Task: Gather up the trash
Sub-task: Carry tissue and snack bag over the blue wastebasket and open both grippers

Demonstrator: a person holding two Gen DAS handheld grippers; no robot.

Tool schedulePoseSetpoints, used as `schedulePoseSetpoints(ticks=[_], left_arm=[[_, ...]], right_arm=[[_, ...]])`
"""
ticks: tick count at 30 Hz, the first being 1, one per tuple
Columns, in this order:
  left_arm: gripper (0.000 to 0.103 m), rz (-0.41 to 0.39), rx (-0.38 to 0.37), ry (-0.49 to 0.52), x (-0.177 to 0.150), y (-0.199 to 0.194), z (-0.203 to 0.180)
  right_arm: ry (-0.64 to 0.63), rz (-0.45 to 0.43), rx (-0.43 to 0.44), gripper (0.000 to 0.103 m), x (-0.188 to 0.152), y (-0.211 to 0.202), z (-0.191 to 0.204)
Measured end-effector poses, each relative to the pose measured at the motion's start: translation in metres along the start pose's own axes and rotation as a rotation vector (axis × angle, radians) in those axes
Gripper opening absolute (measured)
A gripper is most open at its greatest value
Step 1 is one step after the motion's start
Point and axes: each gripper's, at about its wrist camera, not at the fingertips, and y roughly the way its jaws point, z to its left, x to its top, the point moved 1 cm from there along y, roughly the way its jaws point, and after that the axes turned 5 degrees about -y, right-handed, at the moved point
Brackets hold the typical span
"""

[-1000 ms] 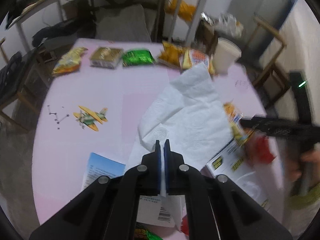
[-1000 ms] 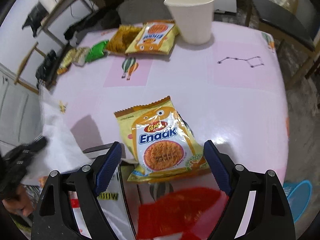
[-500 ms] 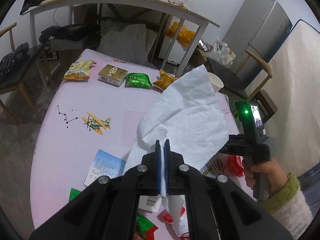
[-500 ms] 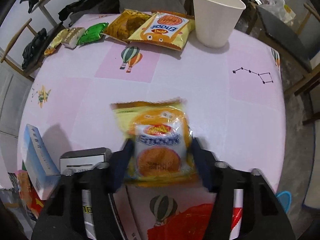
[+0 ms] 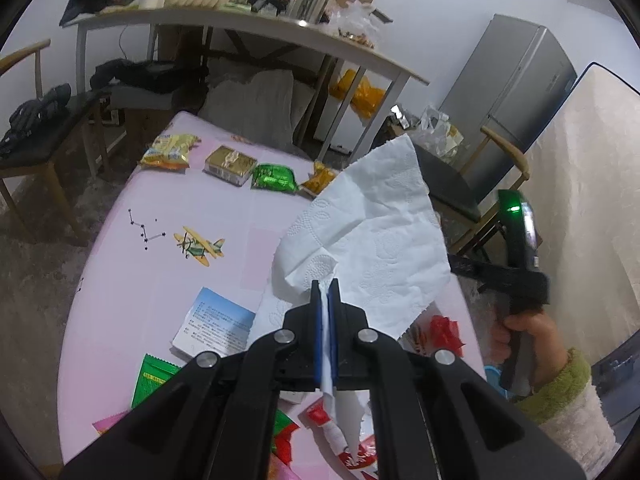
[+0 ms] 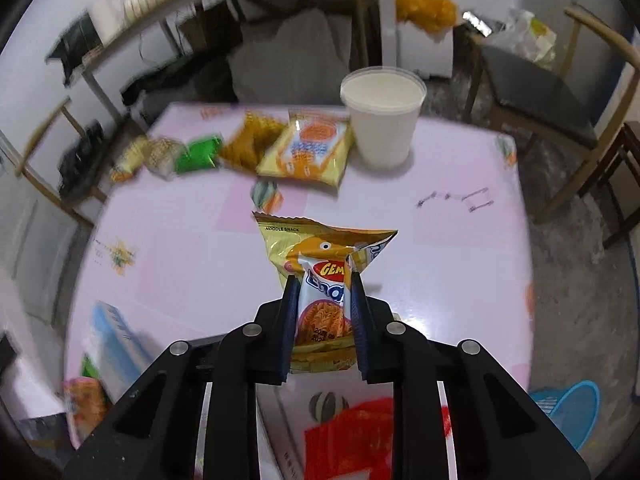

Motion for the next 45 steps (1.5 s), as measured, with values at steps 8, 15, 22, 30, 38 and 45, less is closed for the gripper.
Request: schedulePoseSetpoints(ticks=[8,15,22,30,38,45], left_arm=[[0.002,-0.074,-0.068,0.010,-0.023,-0.032,-0.032],[0.002,-0.066,-0.141,0.022,-0.046,-0.043,-0.059],[0.002,-0.056,-0.193,0.050,-0.070,-0.054,-0.081],[0.002,-0.045,-0.236,0.075,-0.097,-0.067,-0.100],[0.002,-0.047,-0.265,0.089,-0.114,-0.080,-0.109],[0.002,-0.021,-0.288,0.099,-0.134,-0.081,-0.119]], right_arm=[[0.054,-0.164,0.106,0.023,-0.035,-0.107,-0.020],[0.125,-0.208,0.110,0.023,-0.083,-0.159,-0.035],[0.183,-0.239,0.166,0.023,-0.116,-0.189,-0.038],[0.213,-0.270,0.152,0.023,-0.149,-0.223,-0.038],[0.243,-0.284,0.141,0.023,-0.172,-0.236,-0.044],[0.268,-0.288,0.139,0.023,-0.191,-0.237,-0.051]])
